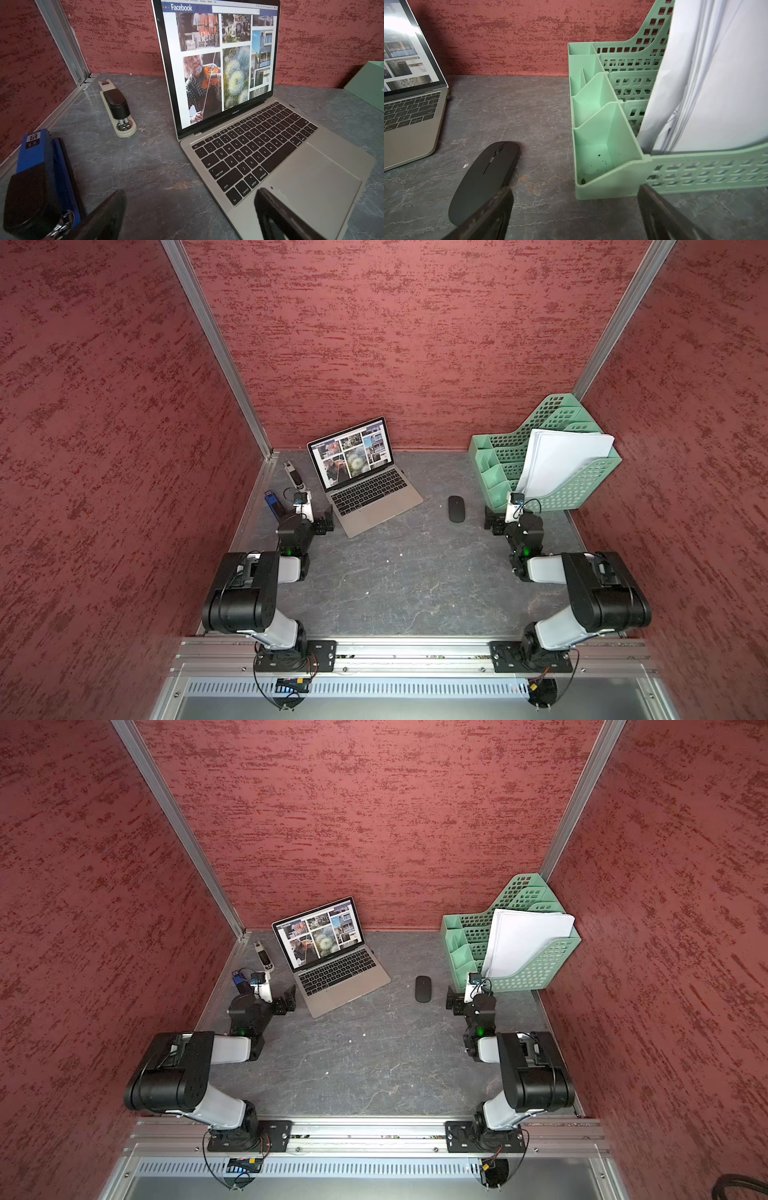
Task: Remove the wireless mouse receiver from the laptop
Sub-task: Pick up the mouse from the center of the board.
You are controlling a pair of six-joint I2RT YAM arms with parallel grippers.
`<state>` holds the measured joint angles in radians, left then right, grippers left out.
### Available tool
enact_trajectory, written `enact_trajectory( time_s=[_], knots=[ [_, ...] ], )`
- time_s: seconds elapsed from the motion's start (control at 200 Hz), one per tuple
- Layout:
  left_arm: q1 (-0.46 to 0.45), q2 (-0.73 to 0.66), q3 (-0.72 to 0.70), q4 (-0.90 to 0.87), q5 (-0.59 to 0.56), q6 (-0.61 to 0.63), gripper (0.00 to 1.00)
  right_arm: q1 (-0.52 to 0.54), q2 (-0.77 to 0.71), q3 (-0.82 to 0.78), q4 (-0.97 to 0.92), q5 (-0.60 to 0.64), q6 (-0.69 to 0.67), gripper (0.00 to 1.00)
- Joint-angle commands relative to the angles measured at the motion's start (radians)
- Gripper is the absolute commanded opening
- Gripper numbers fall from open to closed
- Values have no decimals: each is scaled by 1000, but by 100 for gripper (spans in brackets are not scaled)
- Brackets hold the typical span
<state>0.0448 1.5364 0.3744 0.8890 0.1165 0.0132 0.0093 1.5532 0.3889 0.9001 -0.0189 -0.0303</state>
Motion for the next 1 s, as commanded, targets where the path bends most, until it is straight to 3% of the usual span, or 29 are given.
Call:
enact_trajectory(
  time_s=[0.0,0.836,0.947,0.997],
  knots=[
    [0,-5,7,-4,-7,3,100,3,-5,-2,13,-11,7,98],
    [13,-4,11,-8,21,-6,100,3,-5,1,8,-13,8,98],
    [15,-6,7,-3,20,-6,100,-8,-9,2,4,-41,12,99],
    [5,-35,20,-46,-49,-17,100,-6,-54,18,-59,-102,-14,95]
  ],
)
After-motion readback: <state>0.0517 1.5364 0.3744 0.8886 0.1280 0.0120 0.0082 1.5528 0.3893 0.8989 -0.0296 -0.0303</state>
